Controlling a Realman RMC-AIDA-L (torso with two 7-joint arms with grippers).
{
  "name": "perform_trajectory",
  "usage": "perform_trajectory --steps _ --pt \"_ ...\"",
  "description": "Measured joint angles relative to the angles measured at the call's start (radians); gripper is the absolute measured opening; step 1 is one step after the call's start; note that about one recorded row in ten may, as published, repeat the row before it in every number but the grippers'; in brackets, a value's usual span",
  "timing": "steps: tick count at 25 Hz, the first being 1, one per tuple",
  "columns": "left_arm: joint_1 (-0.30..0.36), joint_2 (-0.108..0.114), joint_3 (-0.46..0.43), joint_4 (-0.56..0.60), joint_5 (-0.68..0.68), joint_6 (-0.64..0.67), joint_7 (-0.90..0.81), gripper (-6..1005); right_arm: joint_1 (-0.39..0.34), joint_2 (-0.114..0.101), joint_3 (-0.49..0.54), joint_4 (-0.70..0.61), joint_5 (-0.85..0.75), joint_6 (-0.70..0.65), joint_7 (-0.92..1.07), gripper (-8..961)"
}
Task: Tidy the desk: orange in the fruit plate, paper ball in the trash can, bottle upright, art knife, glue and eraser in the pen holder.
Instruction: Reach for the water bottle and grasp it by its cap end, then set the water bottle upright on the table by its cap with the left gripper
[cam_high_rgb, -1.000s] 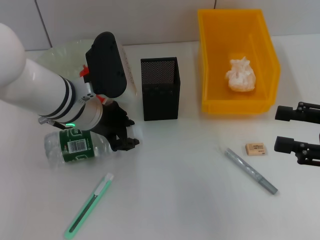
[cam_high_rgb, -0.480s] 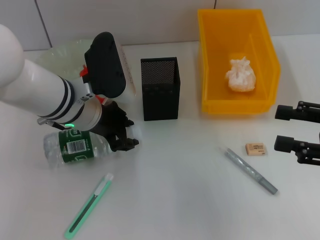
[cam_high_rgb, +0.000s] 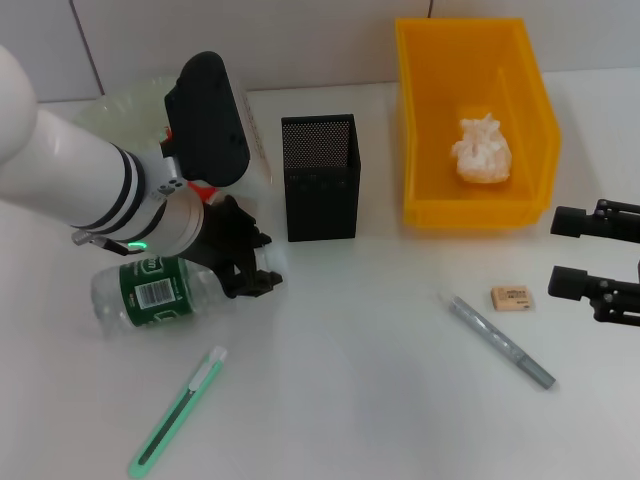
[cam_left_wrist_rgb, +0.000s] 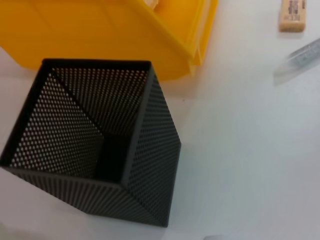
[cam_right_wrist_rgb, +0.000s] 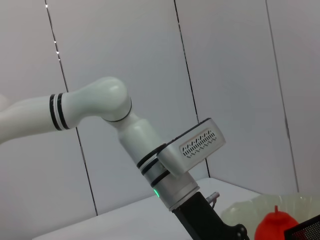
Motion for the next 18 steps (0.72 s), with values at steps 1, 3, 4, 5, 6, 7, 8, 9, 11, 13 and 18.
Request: perform_trajectory --steps 1,3,4,5,6,7,8,9,11,13,18 --pt "0.000 0.000 0.000 0.000 0.000 0.000 0.000 449 0.001 -0.002 0.000 0.005 0.000 0.001 0.000 663" --pt "0.013 0.003 0.001 0.035 0.000 0.010 -0.010 449 0.001 -0.003 0.001 0.006 0.000 0.003 0.000 663" --pt "0.021 0.003 -0.001 0.059 -0.002 0.027 -0.013 449 0.002 -0.003 0.001 0.007 0.000 0.004 0.000 663" --pt "0.022 0.003 -0.002 0.062 -0.003 0.029 -0.014 449 0.002 -0.003 0.001 0.007 0.000 0.007 0.000 663" --pt "0.026 0.003 -0.003 0.072 -0.004 0.034 -0.018 448 0.002 -0.004 0.002 0.007 0.000 0.009 0.000 663" --pt "0.031 0.004 -0.003 0.083 -0.004 0.039 -0.024 448 0.002 -0.004 0.002 0.007 0.000 0.009 0.000 662" --pt "0.035 0.004 -0.003 0.091 -0.004 0.042 -0.028 448 0.002 -0.004 0.002 0.007 0.000 0.009 0.000 662" --pt "0.040 0.004 -0.003 0.102 -0.004 0.046 -0.032 448 0.002 -0.004 0.002 0.007 0.000 0.010 0.000 662" --pt "0.050 0.005 -0.003 0.119 -0.003 0.054 -0.035 448 0.003 -0.004 0.002 0.007 0.000 0.011 0.000 662" --pt "0.063 0.005 -0.003 0.139 -0.003 0.061 -0.037 448 0.003 -0.004 0.002 0.007 0.000 0.011 0.000 662" --pt "0.095 0.007 -0.003 0.204 -0.002 0.078 -0.057 446 0.004 -0.004 0.002 0.007 0.000 0.011 0.000 662"
